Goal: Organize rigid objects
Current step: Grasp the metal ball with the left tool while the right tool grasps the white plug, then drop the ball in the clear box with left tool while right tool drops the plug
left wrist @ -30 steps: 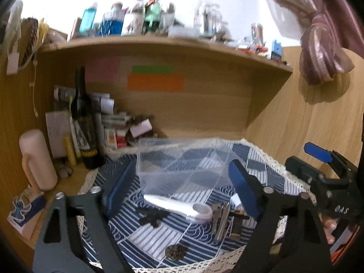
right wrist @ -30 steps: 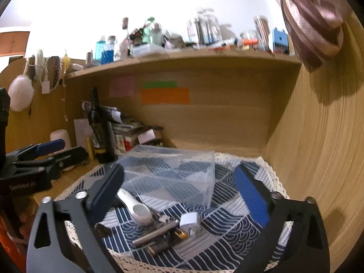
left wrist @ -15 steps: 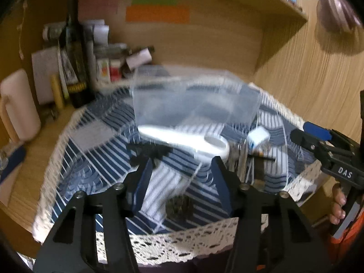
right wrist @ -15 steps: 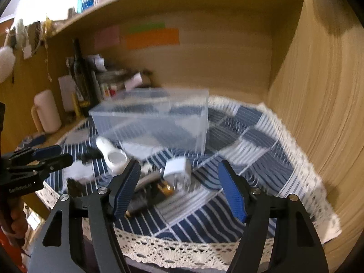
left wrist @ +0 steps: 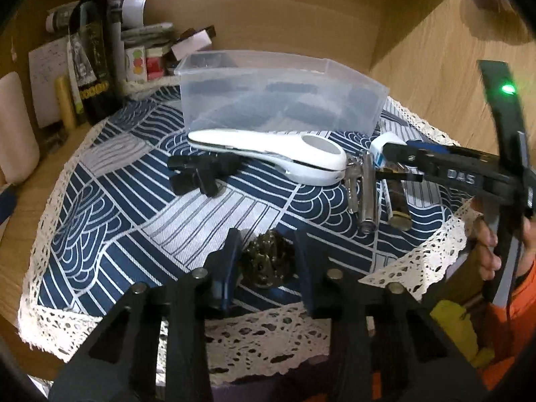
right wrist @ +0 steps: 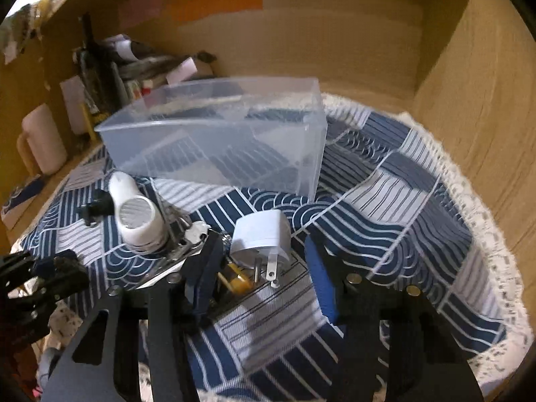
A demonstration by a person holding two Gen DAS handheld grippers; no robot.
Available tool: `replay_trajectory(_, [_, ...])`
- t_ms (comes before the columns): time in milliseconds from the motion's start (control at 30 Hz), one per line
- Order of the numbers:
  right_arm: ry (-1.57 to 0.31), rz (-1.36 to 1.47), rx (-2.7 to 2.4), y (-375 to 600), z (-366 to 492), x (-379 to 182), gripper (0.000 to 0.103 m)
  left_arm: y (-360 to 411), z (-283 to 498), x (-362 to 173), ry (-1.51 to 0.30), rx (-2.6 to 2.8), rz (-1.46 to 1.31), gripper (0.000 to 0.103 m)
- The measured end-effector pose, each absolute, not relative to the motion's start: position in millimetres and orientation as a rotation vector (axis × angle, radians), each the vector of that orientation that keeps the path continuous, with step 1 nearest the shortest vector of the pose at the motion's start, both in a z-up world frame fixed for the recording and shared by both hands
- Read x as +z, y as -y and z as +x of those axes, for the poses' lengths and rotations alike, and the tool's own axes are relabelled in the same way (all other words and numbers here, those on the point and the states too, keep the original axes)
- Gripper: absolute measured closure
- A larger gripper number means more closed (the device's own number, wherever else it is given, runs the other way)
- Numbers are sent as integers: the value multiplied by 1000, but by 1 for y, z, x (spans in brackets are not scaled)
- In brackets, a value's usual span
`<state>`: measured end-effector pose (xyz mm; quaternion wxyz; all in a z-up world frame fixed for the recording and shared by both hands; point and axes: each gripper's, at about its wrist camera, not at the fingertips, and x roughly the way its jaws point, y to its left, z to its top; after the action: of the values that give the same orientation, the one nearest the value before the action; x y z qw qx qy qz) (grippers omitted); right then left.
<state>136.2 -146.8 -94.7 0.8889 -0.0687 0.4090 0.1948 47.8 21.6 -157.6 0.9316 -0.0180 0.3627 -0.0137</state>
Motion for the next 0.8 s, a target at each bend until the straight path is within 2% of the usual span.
replay_trajectory(100, [-883,-120,406,147,144,-104,64,-22,49,-157,-736,-34,-41,72])
replay_trajectory(400, [-828,-100,389,155,137,-86,65,-30,59,-134,-683,-16,-75,73])
replay_trajectory(800, [-636,-104,420,154,129,-23,65,-46,82,-58,-525,45,-108,73])
